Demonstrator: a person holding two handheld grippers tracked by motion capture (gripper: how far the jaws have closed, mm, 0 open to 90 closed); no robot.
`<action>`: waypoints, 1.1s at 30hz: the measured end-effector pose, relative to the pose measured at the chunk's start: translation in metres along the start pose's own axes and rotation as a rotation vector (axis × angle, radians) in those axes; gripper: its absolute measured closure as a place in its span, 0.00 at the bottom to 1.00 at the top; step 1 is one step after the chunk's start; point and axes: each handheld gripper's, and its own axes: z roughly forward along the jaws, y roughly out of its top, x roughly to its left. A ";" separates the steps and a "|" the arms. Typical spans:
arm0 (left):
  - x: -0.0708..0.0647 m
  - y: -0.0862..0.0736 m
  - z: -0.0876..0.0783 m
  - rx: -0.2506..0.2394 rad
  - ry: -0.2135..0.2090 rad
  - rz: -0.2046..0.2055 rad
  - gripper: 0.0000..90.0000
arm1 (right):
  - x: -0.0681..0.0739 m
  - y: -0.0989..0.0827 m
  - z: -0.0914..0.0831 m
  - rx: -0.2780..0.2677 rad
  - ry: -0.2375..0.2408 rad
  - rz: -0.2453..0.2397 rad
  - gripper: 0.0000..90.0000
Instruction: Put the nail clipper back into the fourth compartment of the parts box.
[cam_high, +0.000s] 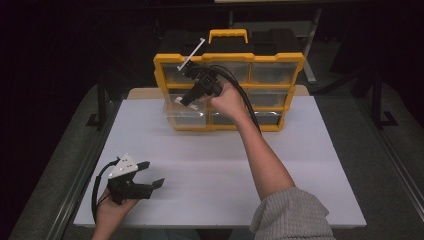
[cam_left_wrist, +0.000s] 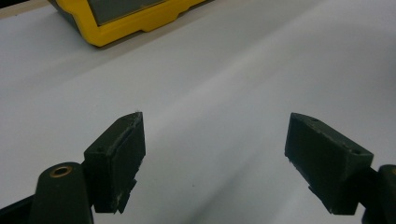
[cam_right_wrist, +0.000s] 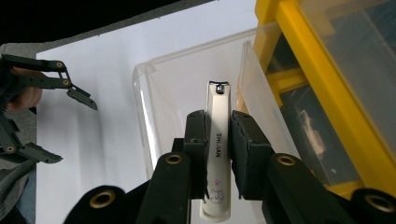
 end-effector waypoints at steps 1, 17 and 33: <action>0.000 0.000 0.000 0.001 0.000 0.007 0.22 | 0.000 -0.001 0.001 0.006 0.001 0.004 0.84; 0.000 0.000 0.001 0.012 -0.004 0.010 0.22 | -0.001 -0.012 0.015 0.042 -0.017 0.015 0.83; -0.001 0.001 0.004 0.008 -0.006 0.004 0.22 | -0.001 -0.032 -0.041 -0.169 -0.009 0.054 0.58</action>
